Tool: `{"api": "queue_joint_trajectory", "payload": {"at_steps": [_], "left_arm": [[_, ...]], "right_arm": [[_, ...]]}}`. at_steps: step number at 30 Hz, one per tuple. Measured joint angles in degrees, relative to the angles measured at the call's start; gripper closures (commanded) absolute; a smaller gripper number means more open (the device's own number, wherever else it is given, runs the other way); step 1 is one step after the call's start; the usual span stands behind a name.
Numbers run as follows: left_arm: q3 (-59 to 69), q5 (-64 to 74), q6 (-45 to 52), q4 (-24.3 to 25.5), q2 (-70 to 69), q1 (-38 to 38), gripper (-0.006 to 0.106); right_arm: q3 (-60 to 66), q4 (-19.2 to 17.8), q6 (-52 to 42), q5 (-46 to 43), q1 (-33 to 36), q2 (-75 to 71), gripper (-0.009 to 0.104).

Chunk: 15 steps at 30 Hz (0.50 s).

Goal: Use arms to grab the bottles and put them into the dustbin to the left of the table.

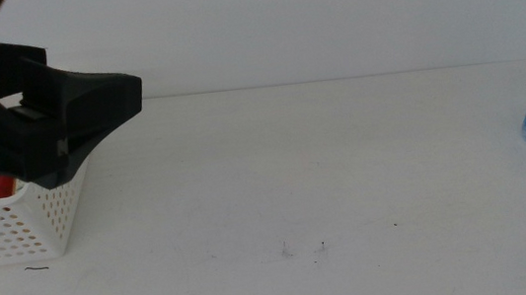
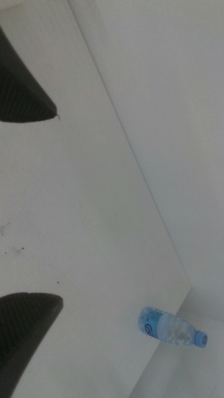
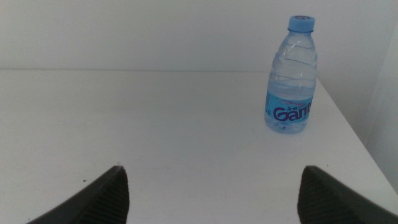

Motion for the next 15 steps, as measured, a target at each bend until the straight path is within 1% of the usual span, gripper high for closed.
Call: {"api": "queue_joint_trajectory", "payload": {"at_steps": [7,8,9,13,15], "left_arm": [[0.0,-1.8,0.0,0.0,0.0,0.0,0.007],[0.0,-1.8,0.0,0.0,0.0,0.0,0.007],[0.0,-2.1,0.0,0.0,0.0,0.0,0.007],[0.0,-2.9,0.0,0.0,0.0,0.0,0.007],[0.0,-3.0,0.0,0.0,0.0,0.0,0.007]], "right_arm": [[0.0,0.0,0.0,0.0,0.0,0.0,0.003],[0.0,-0.6,-0.4,0.0,0.0,0.0,0.003],[0.0,-1.4,-1.0,-0.3,0.0,0.0,0.003],[0.0,-7.3,-3.3,-4.5,0.0,0.0,0.003],[0.0,-8.6,-3.7,-6.7,0.0,0.0,0.003]]}}
